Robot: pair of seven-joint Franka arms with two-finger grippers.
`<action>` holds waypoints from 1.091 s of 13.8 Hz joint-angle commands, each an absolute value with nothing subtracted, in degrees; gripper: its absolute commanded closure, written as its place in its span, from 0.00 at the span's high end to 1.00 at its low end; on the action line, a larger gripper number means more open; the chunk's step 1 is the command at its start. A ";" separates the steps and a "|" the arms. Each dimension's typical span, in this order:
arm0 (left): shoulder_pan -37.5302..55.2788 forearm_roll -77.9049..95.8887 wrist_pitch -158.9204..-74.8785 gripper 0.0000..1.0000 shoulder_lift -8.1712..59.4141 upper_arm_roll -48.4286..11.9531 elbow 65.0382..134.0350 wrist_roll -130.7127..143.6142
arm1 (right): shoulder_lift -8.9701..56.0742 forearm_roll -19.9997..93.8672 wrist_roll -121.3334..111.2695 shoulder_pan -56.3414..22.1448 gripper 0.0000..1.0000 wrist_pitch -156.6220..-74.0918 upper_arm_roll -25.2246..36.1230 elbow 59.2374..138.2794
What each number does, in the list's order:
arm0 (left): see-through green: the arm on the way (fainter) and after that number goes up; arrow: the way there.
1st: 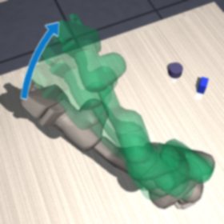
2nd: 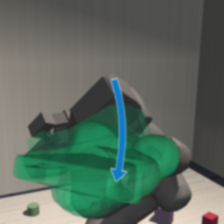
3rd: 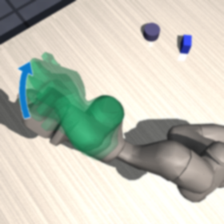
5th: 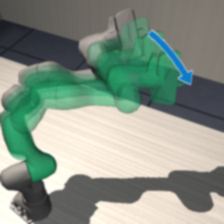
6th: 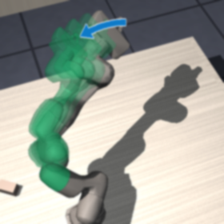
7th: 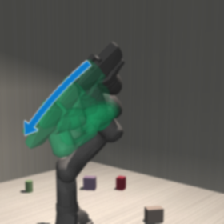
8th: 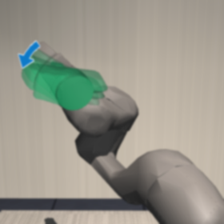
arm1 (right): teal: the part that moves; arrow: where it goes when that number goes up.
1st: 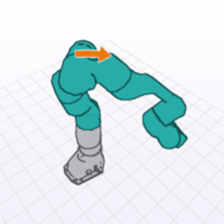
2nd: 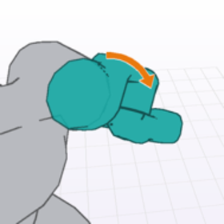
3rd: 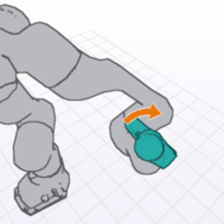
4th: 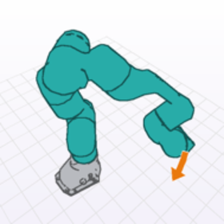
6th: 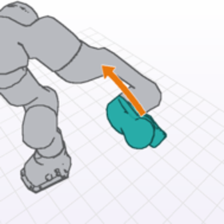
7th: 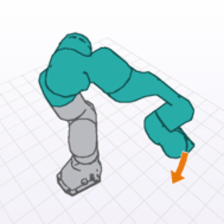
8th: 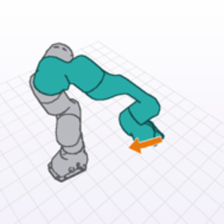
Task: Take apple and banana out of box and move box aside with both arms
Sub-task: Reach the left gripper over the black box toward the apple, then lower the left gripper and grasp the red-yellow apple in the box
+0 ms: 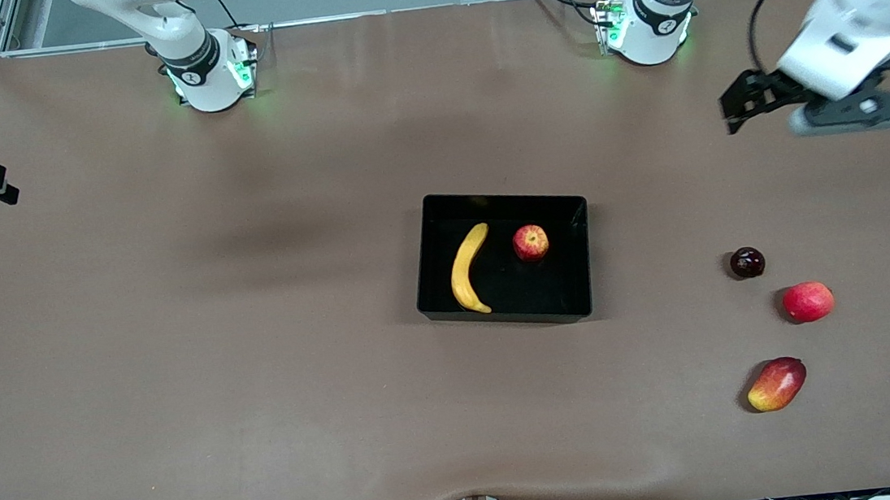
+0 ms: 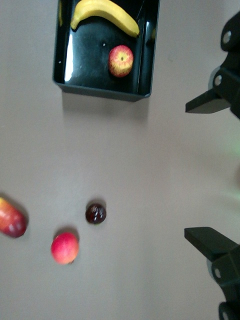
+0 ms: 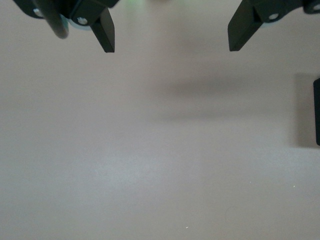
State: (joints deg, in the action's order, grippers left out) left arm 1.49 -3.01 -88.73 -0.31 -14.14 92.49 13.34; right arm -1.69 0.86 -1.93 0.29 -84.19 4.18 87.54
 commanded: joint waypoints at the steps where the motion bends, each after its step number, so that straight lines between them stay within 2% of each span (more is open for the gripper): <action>1: 1.76 -7.80 -91.56 1.00 4.73 -20.45 91.93 21.50 | -1.77 0.88 -2.20 0.62 1.00 -84.20 3.96 87.11; 4: 3.33 -8.79 -97.54 1.00 12.37 -26.44 92.11 39.40 | -1.58 0.79 -2.20 0.70 1.00 -84.11 3.96 86.84; 10: 11.24 -12.22 -107.29 1.00 26.26 -26.54 93.51 50.52 | -1.58 0.88 -2.29 0.44 1.00 -84.11 3.87 86.75; 15: 13.62 -17.74 -114.86 1.00 33.39 -26.54 94.56 58.17 | -1.58 0.79 -2.29 0.26 1.00 -84.20 3.87 86.75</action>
State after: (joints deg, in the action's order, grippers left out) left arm 13.24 -14.72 -112.79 31.86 -26.44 94.27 55.02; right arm -1.66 0.88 -1.93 0.27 -84.29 4.08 87.45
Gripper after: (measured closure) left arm 0.000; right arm 0.000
